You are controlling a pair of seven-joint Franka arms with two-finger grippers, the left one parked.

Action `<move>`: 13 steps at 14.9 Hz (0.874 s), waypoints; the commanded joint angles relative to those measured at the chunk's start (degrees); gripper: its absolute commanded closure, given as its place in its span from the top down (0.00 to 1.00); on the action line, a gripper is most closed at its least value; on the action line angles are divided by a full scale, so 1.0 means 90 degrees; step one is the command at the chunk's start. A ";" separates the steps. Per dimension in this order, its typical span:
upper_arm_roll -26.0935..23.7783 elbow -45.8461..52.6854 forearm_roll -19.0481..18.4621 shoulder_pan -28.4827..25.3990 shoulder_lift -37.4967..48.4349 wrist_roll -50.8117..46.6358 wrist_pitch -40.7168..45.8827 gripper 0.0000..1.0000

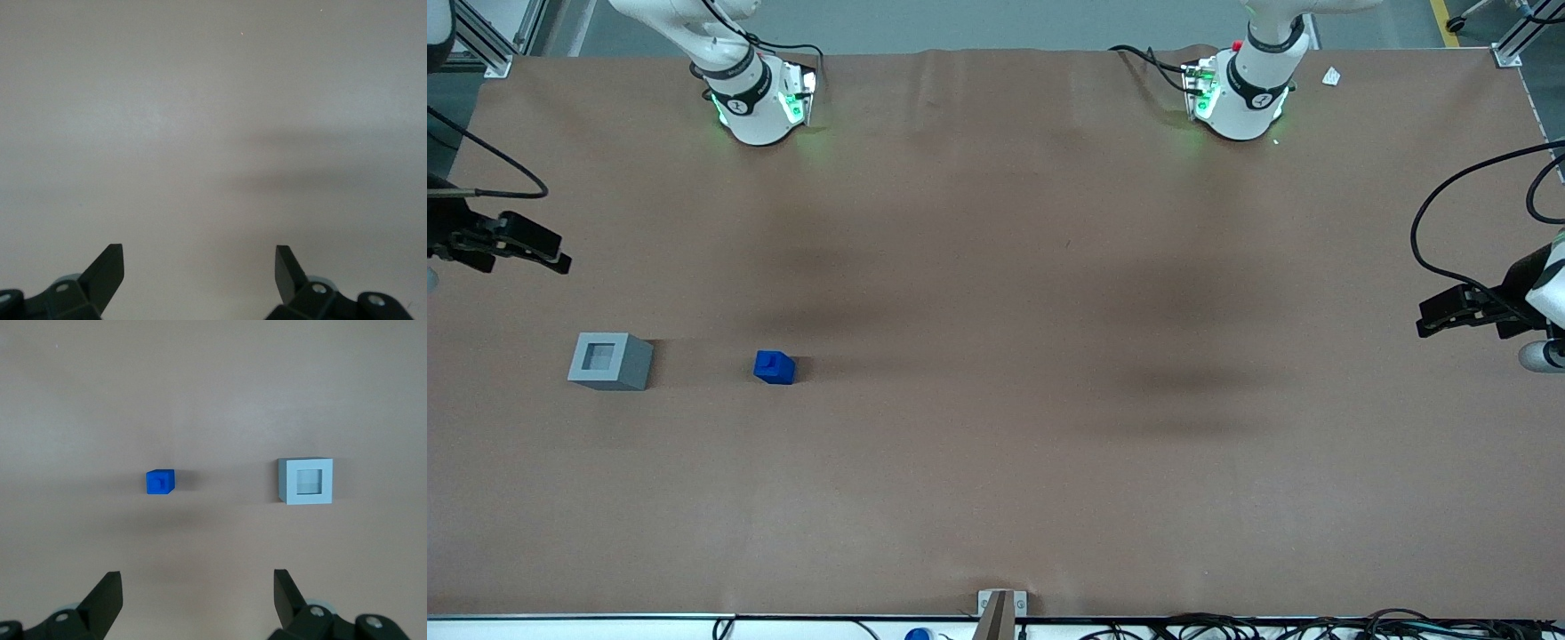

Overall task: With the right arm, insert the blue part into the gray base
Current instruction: 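Move the open right gripper over the blue cube and lower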

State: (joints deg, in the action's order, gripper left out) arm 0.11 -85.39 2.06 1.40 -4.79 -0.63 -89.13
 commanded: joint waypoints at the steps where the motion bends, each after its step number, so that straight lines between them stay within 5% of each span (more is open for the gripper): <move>1: 0.0007 -0.0170 0.0191 -0.0165 -0.0092 -0.0192 -0.0155 1.00; 13: 0.0017 -0.0893 0.0289 -0.1063 -0.0834 -0.0847 -0.1971 1.00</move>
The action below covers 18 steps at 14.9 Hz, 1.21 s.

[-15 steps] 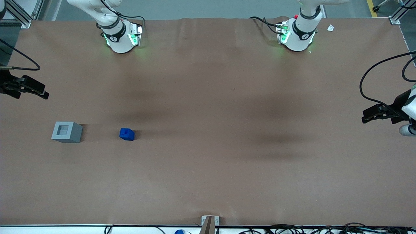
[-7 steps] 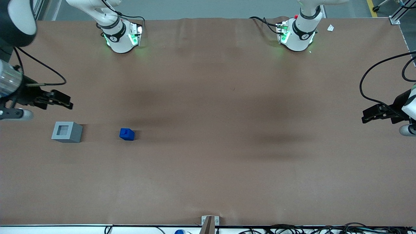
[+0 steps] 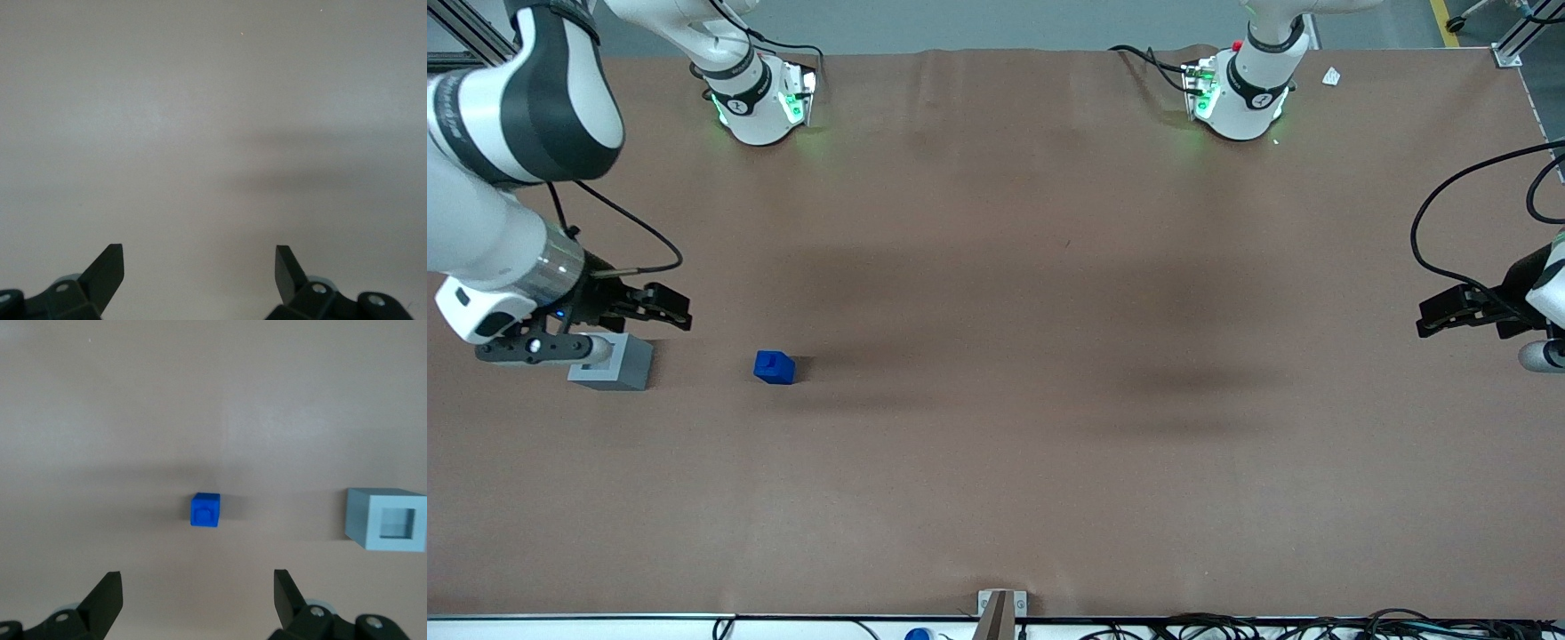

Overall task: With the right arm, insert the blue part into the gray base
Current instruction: 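Move the open right gripper over the blue cube and lower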

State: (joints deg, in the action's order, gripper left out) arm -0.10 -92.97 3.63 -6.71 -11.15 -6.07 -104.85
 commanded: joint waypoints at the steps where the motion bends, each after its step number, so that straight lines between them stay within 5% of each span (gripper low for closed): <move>1: 0.0040 -0.0051 0.0114 -0.0259 -0.0234 -0.0360 -0.0380 1.00; 10: 0.0050 -0.0119 0.0046 -0.0495 -0.1270 -0.0771 -0.1377 1.00; 18: 0.0060 -0.1642 0.0026 -0.0397 -0.1271 -0.0508 -0.2519 1.00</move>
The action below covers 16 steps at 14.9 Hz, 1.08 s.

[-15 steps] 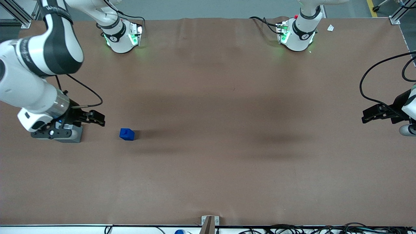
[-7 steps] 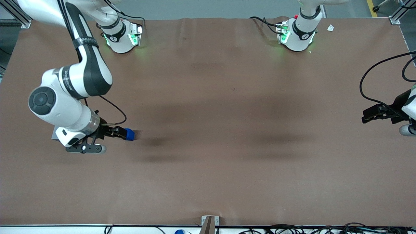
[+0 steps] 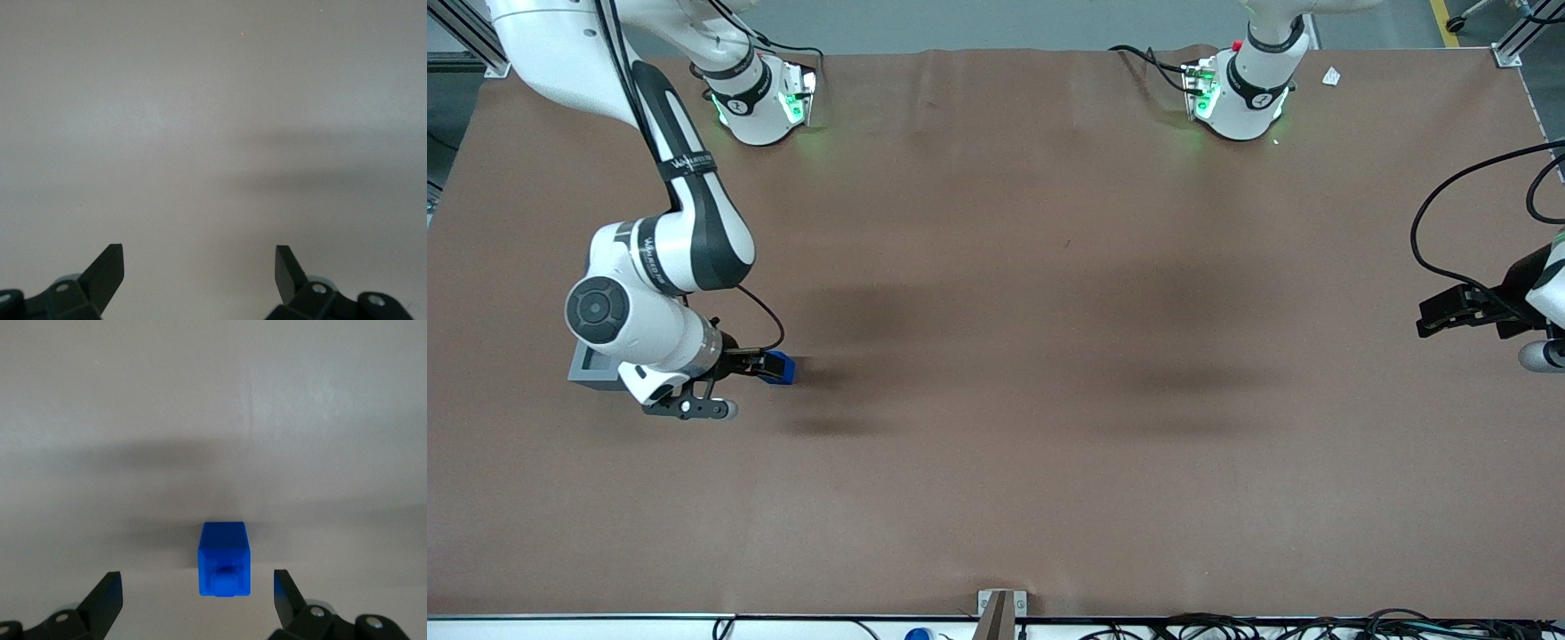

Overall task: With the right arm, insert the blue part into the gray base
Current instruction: 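Close the right gripper on the blue cube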

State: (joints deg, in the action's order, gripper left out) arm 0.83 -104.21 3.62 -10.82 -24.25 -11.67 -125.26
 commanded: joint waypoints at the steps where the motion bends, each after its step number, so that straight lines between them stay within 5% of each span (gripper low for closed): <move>1: -0.0044 -0.0578 0.0027 0.0079 0.0184 0.0221 -0.0503 1.00; 16: -0.0054 -0.1361 0.0047 0.0109 -0.0031 0.0271 -0.1863 0.97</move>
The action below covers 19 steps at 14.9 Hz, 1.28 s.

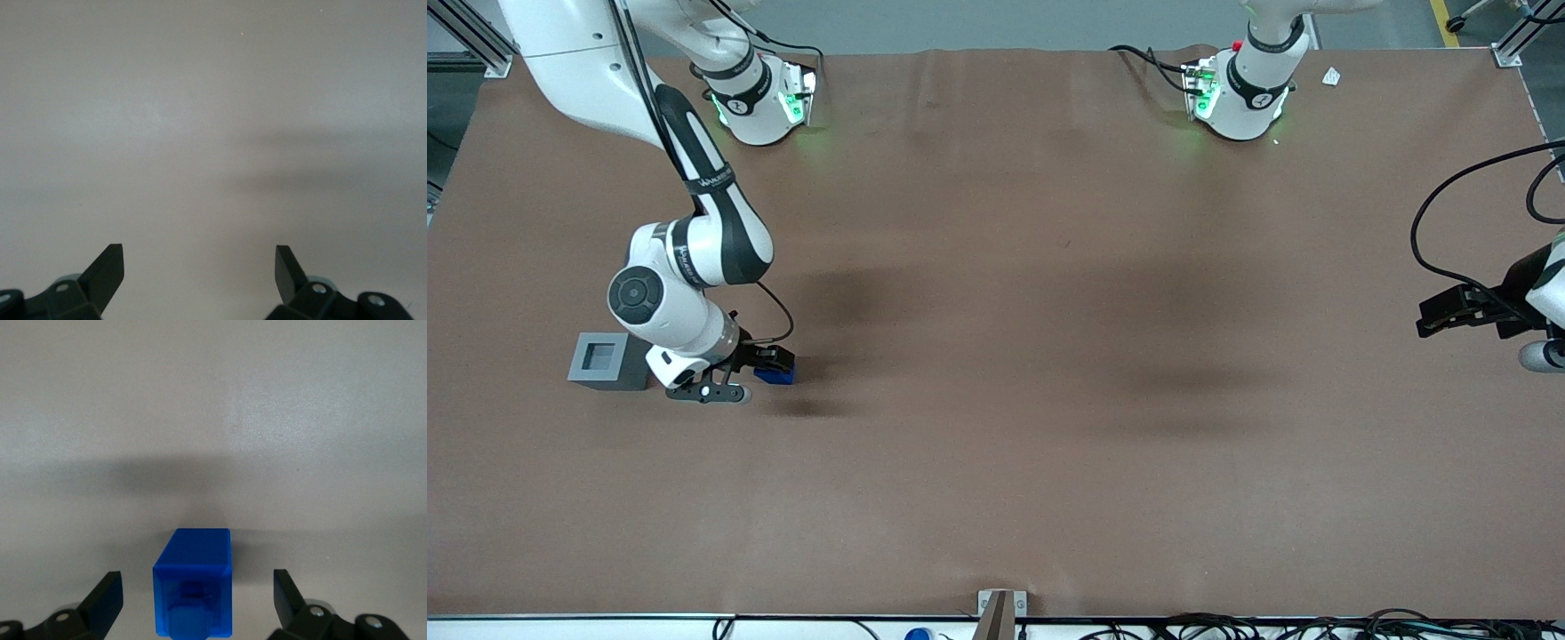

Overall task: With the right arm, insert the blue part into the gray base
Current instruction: 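Close the right gripper on the blue cube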

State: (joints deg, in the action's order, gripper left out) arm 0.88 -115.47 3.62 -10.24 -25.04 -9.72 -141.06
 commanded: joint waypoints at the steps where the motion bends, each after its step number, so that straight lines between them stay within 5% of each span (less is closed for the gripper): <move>1: -0.0059 -0.0110 0.0057 0.0034 0.0057 0.0045 -0.0108 0.95; 11: -0.0059 -0.0139 0.0077 0.0015 0.0057 0.0015 -0.0098 0.76; 19: -0.0059 -0.0129 0.0077 0.0015 0.0057 0.0045 -0.0030 0.40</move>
State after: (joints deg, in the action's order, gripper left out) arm 0.67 -115.53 3.62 -10.29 -25.07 -9.73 -141.08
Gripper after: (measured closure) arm 0.493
